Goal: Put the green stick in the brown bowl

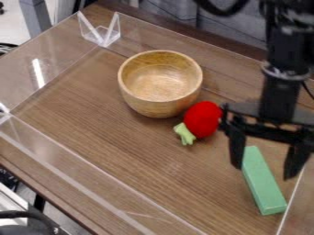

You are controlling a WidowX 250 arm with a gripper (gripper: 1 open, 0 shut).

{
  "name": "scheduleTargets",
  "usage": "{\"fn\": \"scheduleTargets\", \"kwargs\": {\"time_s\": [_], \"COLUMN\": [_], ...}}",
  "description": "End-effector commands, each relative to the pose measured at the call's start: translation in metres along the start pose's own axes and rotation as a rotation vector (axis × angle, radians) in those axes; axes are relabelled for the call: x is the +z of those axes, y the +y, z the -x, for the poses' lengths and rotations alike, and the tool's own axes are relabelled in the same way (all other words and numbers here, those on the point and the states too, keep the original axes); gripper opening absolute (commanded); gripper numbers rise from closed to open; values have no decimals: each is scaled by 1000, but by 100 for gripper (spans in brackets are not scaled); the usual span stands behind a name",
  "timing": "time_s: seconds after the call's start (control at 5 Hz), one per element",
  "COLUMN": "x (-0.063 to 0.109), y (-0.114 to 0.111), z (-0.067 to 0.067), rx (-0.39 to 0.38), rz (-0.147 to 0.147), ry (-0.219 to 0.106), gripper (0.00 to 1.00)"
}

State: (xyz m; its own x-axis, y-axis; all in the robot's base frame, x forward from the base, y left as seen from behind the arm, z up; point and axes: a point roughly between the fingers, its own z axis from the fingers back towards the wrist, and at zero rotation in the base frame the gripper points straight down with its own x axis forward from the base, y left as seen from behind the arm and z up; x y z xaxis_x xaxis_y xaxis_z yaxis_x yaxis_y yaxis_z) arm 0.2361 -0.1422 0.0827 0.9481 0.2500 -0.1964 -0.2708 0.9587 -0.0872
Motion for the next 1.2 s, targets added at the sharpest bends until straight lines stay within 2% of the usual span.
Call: {"fn": "scheduleTargets", "kwargs": {"time_s": [0.0,0.6,1.0], "x": [-3,-25,-10], "y": [-9,-14,7], "z": [-11,-13,-33], "rx": [40,127,214], "rz": [52,89,109], "ry": [-51,-101,-139], "gripper": [100,100,100]}}
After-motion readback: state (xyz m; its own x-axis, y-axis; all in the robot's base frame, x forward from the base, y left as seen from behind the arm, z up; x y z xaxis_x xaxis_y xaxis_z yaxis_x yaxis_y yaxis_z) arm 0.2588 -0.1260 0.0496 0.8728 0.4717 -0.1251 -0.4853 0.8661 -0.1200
